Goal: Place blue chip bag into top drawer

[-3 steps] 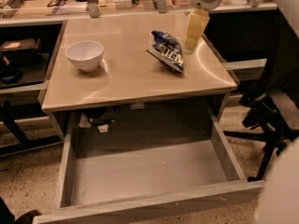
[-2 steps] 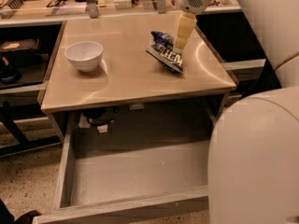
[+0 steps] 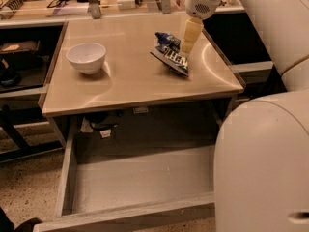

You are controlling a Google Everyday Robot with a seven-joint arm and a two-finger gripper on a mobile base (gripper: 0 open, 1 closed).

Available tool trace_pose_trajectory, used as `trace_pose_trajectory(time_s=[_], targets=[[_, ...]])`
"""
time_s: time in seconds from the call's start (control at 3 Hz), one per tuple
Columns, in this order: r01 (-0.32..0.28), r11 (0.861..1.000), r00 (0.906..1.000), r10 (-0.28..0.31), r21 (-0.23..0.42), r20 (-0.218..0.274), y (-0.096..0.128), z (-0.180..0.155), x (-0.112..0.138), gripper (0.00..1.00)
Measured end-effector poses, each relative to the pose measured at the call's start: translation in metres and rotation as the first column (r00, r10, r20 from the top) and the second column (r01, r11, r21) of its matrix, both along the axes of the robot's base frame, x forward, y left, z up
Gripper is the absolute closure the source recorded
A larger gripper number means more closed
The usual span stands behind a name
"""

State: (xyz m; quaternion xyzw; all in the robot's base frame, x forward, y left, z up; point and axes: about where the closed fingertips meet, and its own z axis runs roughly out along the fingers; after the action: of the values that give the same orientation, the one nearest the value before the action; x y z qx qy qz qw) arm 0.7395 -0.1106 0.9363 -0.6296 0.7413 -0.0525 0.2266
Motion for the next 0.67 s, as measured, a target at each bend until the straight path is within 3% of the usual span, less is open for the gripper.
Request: trace_pose_trajectory(time_s=[0.67], targets=[[0.062,0.997,0.9927,-0.058,0.035,-0.106,0.006,-0.068,0.034,0.0]])
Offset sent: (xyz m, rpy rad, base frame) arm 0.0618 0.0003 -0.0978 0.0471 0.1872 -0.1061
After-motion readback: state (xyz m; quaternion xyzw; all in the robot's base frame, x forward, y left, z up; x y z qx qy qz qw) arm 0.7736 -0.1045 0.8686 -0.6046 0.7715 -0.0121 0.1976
